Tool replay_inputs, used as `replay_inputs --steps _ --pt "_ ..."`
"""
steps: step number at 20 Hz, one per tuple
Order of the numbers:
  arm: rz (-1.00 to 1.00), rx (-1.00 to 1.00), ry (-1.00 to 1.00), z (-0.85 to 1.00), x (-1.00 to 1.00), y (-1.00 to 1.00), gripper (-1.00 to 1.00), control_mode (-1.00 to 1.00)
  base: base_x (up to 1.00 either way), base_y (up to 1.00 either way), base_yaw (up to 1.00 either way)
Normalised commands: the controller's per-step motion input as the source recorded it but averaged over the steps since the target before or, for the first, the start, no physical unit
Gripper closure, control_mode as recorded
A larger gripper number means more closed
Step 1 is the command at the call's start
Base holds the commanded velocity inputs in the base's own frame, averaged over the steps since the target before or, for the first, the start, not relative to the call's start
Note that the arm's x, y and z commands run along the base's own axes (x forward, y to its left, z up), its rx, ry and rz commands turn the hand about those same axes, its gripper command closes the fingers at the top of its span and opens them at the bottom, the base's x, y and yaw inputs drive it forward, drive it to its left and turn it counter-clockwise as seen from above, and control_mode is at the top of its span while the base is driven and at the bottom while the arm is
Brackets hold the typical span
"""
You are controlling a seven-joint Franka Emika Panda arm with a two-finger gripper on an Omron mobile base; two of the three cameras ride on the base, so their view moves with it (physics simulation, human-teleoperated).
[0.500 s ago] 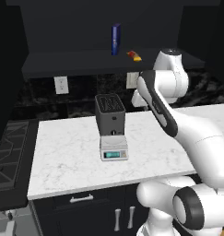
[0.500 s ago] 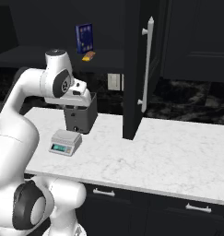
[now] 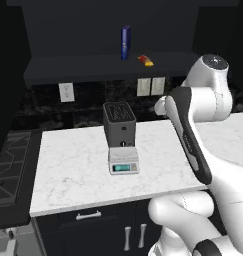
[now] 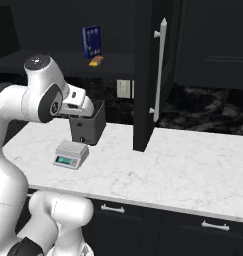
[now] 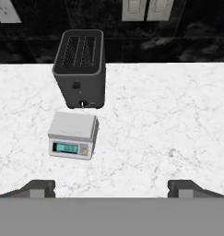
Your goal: Pick the bar and place it on the digital scale for weighing, and close the cabinet.
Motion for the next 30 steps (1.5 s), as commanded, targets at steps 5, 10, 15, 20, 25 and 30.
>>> replay_inputs --steps 5,10,15,20,25,30 --pt "-0.07 0.0 -0.39 1.0 -0.35 -0.14 -1.0 -1.0 0.0 0.0 0.0" --pt "0.0 0.01 -0.28 1.0 -0.11 -0.06 -1.0 -1.0 0.0 0.0 0.0" --pt "0.0 0.03 -0.14 0.85 0.05 0.0 -1.0 -1.0 0.0 0.0 0.0" --pt "0.0 0.0 0.0 0.2 0.53 0.0 -1.0 -1.0 0.0 0.0 0.0" --pt "0.0 0.0 0.0 -0.01 0.71 0.0 -1.0 -1.0 0.0 0.0 0.0" --pt "0.0 0.0 0.0 -0.35 0.62 0.0 -1.0 -1.0 0.0 0.0 0.0"
